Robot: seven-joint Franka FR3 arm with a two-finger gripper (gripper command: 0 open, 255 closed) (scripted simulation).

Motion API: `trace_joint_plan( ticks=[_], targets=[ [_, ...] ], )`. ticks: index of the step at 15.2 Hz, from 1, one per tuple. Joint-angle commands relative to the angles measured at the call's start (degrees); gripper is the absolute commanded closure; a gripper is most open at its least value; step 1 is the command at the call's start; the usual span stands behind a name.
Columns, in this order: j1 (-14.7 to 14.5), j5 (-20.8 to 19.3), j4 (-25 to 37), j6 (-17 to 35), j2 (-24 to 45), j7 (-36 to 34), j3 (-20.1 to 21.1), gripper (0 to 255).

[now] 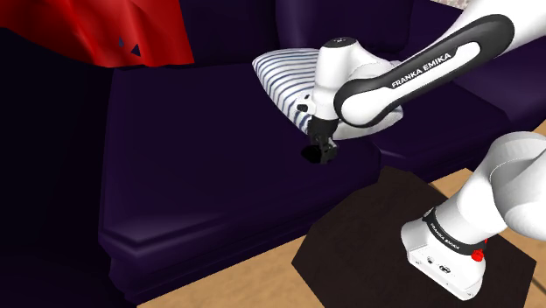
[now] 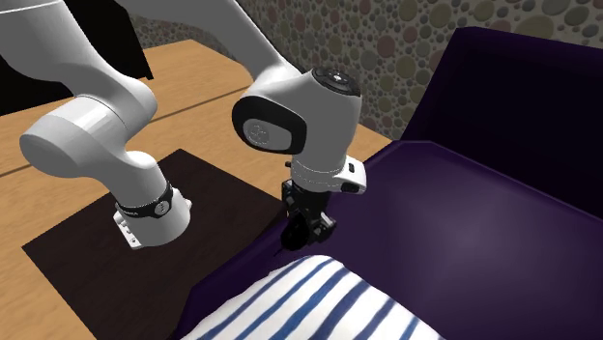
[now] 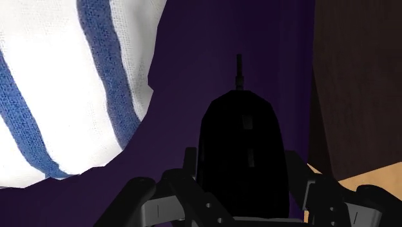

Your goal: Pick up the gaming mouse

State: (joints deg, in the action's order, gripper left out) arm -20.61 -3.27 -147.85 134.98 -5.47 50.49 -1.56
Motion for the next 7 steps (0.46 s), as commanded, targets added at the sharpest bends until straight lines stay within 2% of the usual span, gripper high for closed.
trace_joint_plan(
  ticks=[1, 5, 7],
  targets=[
    [-0.1, 0.1, 0.6, -2.1, -1.4, -0.1, 0.1, 255],
    [-0.2, 0.2, 1.6, -5.6, -4.0, 0.0, 0.2, 255],
    [-0.2, 0.2, 1.7, -5.7, -4.1, 0.0, 0.2, 255]
  ],
)
